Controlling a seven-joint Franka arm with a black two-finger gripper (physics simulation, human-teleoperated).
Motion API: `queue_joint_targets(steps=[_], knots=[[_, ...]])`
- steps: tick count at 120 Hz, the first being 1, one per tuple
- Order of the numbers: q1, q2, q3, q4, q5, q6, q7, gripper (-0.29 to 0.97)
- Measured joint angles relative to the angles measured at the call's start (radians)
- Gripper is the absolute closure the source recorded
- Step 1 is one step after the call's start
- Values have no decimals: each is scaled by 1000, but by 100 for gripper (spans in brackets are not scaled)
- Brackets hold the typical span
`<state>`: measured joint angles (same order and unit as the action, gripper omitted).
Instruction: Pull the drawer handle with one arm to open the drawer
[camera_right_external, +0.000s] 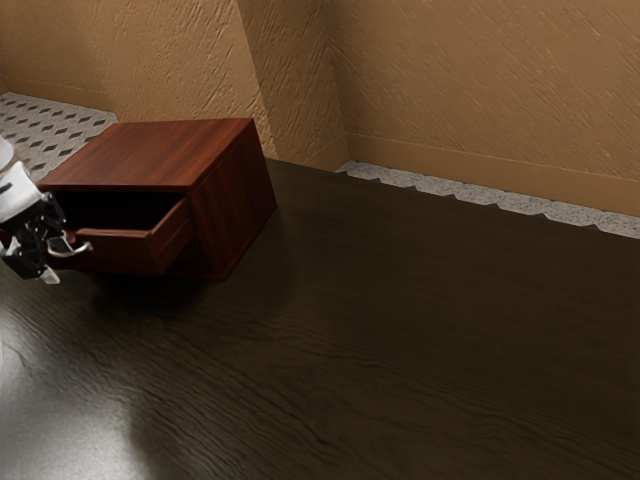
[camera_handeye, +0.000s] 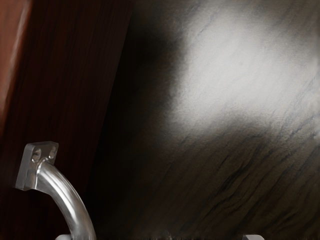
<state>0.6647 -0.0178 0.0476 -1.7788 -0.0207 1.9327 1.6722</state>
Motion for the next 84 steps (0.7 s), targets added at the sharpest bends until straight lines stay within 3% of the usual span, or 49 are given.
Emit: queue_joint_targets(steps=[55,84], knots=[[29,-160,0,-174,7,19,8,33],[25,-233,51,-180,17,13,10,21]])
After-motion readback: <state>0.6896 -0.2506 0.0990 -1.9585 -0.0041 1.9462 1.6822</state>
